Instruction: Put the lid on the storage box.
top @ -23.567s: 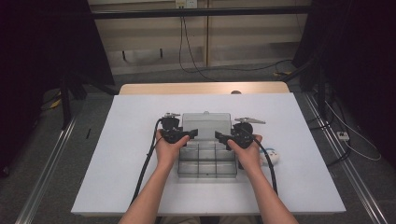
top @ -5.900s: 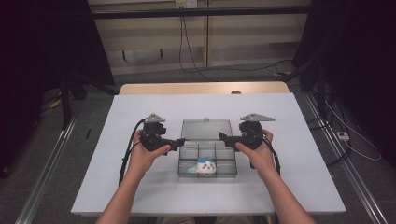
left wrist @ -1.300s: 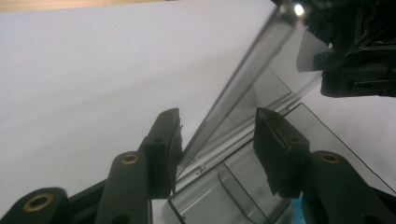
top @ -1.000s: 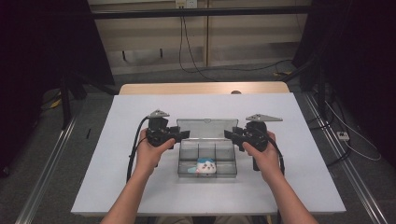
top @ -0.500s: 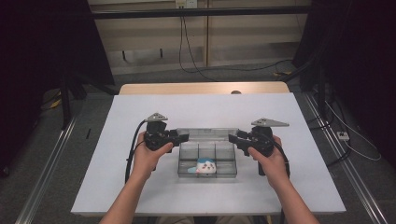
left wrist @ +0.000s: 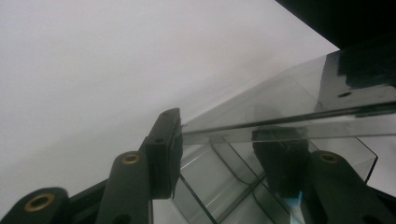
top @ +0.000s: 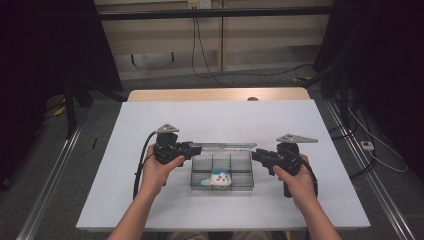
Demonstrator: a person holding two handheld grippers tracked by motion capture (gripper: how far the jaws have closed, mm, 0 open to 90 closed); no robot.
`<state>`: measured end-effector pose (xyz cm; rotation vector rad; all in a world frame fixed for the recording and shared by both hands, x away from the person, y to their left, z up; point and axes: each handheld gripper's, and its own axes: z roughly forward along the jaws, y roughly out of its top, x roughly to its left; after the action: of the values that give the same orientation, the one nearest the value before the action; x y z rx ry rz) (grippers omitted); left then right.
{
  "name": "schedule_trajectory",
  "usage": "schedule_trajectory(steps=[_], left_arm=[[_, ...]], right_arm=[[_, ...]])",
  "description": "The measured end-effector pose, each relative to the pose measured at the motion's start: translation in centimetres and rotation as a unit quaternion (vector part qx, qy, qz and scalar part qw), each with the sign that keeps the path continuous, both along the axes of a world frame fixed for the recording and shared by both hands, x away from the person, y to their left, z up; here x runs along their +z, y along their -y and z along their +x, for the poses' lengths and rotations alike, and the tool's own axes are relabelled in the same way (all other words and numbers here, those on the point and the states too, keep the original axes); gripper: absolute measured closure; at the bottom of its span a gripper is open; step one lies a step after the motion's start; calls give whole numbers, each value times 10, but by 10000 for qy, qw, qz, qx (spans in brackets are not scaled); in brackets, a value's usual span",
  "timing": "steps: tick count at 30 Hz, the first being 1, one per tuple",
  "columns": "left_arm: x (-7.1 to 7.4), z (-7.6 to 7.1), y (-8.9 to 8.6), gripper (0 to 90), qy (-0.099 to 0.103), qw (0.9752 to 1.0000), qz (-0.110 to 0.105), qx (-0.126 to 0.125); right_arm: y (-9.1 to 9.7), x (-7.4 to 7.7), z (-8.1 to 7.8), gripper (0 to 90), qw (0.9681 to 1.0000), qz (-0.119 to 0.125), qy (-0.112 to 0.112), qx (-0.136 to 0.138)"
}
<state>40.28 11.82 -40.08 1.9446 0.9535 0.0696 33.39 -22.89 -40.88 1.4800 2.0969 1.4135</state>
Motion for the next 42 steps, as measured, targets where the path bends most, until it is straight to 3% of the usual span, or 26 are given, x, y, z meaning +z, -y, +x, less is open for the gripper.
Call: schedule_trajectory(steps=[6, 17, 22, 30, 42], left_arm=[[0, -3, 0, 522, 0, 10000, 33, -24], [3, -17, -7, 513, -138, 9998, 145, -35], [3, -24, -11, 576, -179, 9997, 82, -147], [0, -34, -8, 806, -95, 9984, -68, -545], [-6, -42, -10, 875, -74, 9976, -44, -692]], right_arm=[[-5, 4, 2, 894, 9996, 167, 121, 171], [-7, 2, -1, 900, 9989, 213, 245, 345], [-6, -2, -2, 900, 9988, 224, 260, 348], [-8, -8, -8, 900, 9986, 142, 301, 420], [-7, -14, -15, 897, 9983, 35, 324, 473]])
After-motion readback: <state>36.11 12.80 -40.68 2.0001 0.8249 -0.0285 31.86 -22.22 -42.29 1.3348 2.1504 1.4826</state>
